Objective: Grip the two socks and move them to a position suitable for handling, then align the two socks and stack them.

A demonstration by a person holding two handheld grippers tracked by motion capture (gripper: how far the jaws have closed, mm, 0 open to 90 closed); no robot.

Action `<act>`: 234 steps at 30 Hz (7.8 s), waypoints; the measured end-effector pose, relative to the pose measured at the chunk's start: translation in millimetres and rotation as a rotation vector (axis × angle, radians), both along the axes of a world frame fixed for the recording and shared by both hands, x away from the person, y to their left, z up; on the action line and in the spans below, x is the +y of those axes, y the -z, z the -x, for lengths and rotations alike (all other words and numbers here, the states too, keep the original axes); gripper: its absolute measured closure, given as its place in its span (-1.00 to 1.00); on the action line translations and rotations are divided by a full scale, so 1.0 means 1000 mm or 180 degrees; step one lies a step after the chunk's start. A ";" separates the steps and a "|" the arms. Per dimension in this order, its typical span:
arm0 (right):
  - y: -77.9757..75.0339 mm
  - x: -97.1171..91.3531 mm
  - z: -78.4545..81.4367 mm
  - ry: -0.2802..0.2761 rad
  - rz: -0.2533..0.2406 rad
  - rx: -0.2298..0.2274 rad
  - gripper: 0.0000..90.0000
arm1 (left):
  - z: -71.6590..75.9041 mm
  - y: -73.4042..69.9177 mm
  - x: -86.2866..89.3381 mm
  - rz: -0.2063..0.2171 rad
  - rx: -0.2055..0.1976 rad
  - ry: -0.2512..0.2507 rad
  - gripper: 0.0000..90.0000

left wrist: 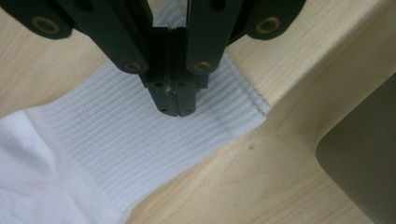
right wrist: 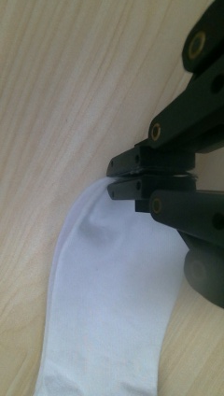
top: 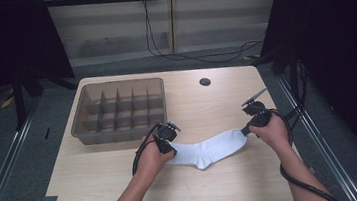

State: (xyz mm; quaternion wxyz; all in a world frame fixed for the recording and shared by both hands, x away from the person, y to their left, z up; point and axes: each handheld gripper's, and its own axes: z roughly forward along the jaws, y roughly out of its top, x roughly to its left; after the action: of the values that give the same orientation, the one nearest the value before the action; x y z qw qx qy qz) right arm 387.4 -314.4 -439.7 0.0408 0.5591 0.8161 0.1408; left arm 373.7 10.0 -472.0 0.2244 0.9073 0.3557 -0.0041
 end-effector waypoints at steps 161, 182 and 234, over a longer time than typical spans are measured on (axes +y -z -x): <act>-0.070 0.138 0.009 -0.0713 -0.0263 -0.0028 0.97 | 0.012 0.002 -0.018 0.0211 0.0025 -0.0199 0.96; -0.043 0.155 0.011 -0.0799 -0.0266 0.0122 0.97 | 0.012 -0.004 -0.003 0.0192 -0.0019 -0.0236 0.95; -0.030 0.141 0.006 -0.0669 -0.0084 0.0169 0.54 | 0.009 -0.022 0.009 0.0208 -0.0046 -0.0296 0.89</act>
State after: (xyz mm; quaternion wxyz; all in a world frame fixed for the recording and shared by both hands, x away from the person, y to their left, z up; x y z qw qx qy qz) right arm 381.3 -173.6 -409.5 -0.0032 0.4744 0.8690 0.1403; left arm 364.5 19.0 -450.0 0.2564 0.8819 0.3956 0.0012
